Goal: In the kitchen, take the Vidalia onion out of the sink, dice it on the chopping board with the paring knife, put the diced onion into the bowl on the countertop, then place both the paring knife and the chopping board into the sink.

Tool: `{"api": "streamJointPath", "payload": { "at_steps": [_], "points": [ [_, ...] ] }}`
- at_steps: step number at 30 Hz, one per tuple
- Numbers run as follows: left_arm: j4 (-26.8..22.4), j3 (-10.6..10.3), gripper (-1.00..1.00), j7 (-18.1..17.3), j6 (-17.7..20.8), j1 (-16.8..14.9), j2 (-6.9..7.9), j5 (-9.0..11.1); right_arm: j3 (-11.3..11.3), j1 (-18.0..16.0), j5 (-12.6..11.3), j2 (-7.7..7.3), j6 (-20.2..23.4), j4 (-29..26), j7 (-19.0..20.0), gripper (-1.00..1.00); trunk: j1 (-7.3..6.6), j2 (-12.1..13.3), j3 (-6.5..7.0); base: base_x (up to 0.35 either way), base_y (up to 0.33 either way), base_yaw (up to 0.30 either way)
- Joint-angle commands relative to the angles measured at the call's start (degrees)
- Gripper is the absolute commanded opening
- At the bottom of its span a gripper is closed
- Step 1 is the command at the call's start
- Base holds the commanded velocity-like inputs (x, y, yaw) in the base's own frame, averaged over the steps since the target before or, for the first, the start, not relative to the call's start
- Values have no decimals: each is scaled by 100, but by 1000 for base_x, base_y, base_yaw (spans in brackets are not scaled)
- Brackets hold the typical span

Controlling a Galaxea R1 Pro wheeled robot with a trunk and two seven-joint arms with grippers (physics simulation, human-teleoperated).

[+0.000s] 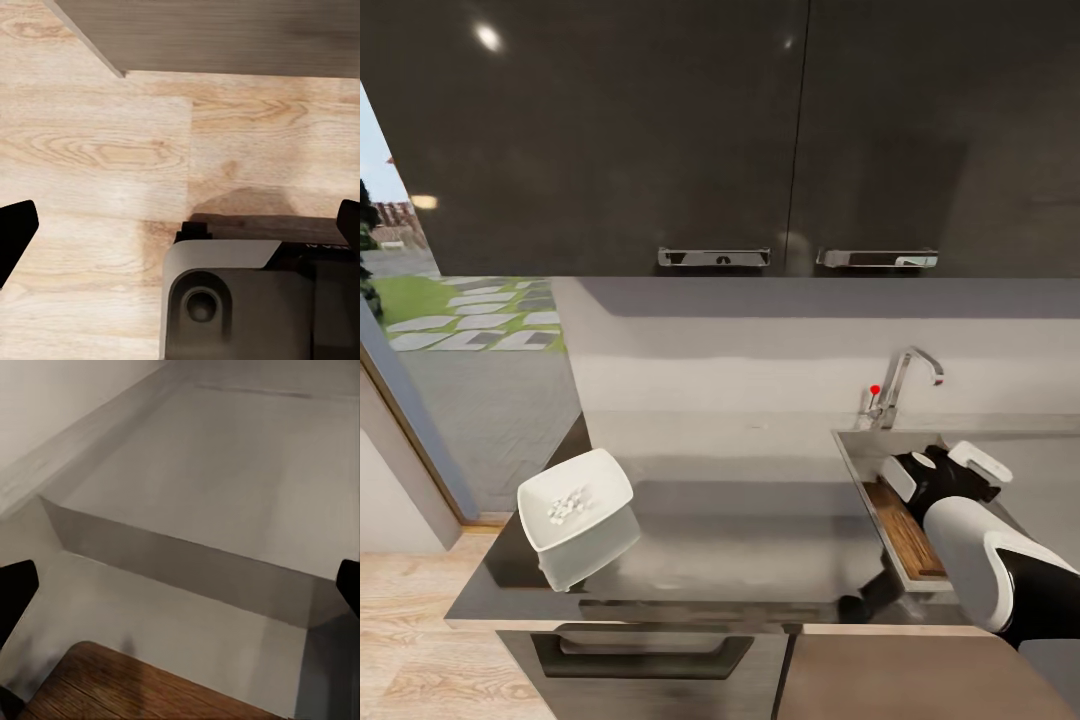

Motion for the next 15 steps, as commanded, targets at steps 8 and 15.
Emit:
{"api": "streamJointPath", "payload": {
  "at_steps": [8,15],
  "points": [
    [21,-49,100,-12,-81,-10,11,34,34,-5,244,-33,-31,1,39,100,4,-13,-13,-13,0,0],
    [20,-49,100,-13,-90,-10,-7,34,36,-5,298,-31,-31,3,126,100,4,-13,-13,-241,0,0]
  ]
}}
